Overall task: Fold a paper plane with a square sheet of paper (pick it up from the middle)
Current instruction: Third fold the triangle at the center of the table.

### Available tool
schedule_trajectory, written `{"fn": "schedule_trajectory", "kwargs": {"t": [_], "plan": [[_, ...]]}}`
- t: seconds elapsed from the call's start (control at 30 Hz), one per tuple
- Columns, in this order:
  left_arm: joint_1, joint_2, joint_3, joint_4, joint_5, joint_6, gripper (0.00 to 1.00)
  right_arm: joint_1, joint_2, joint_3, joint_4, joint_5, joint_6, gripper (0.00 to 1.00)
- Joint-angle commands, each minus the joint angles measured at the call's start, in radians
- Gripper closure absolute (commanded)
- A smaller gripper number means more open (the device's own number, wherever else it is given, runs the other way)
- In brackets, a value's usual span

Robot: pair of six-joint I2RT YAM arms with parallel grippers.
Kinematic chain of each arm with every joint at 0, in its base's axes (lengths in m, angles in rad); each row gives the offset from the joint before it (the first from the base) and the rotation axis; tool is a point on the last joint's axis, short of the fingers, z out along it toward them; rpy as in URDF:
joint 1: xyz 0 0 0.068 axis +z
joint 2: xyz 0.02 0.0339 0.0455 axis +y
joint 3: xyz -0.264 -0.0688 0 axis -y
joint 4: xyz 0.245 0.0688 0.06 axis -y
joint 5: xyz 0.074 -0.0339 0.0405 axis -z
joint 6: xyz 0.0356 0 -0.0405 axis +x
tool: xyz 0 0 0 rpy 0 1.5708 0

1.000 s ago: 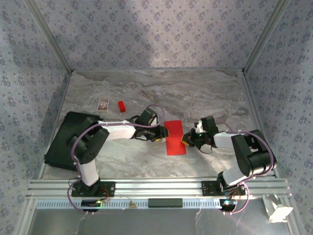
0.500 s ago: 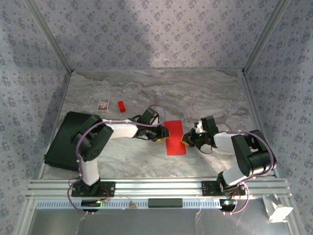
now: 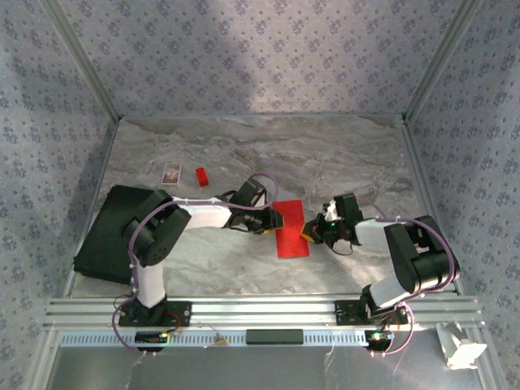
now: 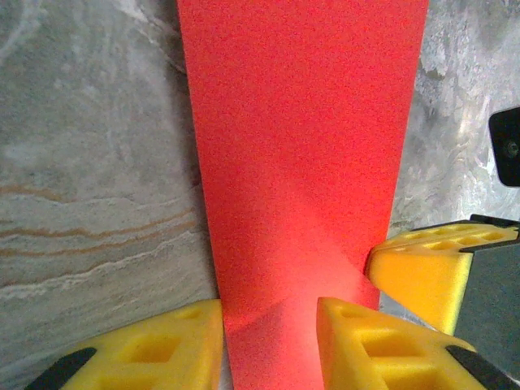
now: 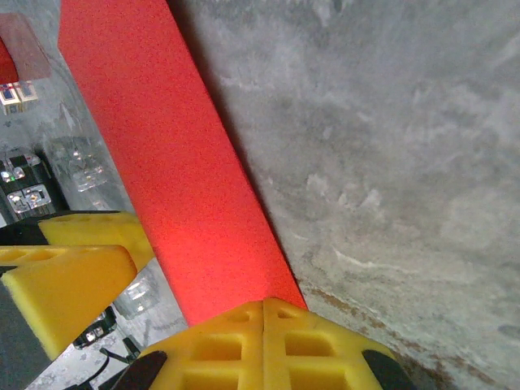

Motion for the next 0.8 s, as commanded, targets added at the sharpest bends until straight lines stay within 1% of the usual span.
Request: {"fn": "schedule_trajectory", "kwargs": {"t": [0.0, 0.13, 0.27, 0.4, 0.57, 0.67, 0.77], "plan": [[-0.022, 0.005, 0.009, 0.037, 0.008, -0.013, 0.66, 0.024, 0.049, -0.035, -0.061, 0.075, 0.012, 0.97], [-0.024, -0.007, -0.008, 0.087, 0.02, -0.027, 0.64, 0.026, 0.042, -0.034, -0.061, 0.073, 0.014, 0.97], [-0.022, -0.006, -0.017, 0.158, 0.061, -0.082, 0.63, 0.028, 0.015, -0.029, -0.072, 0.082, 0.015, 0.97], [-0.021, 0.0, -0.044, 0.228, 0.062, -0.145, 0.62, 0.029, 0.015, -0.025, -0.078, 0.089, 0.012, 0.97], [-0.021, -0.024, -0.058, 0.21, 0.028, -0.136, 0.6, 0.031, 0.016, -0.029, -0.071, 0.092, 0.016, 0.97], [-0.021, -0.036, -0.06, 0.178, 0.012, -0.119, 0.61, 0.034, 0.018, -0.029, -0.069, 0.089, 0.015, 0.97], [-0.02, -0.041, -0.062, 0.167, 0.005, -0.114, 0.65, 0.035, 0.016, -0.029, -0.057, 0.082, 0.018, 0.97]]}}
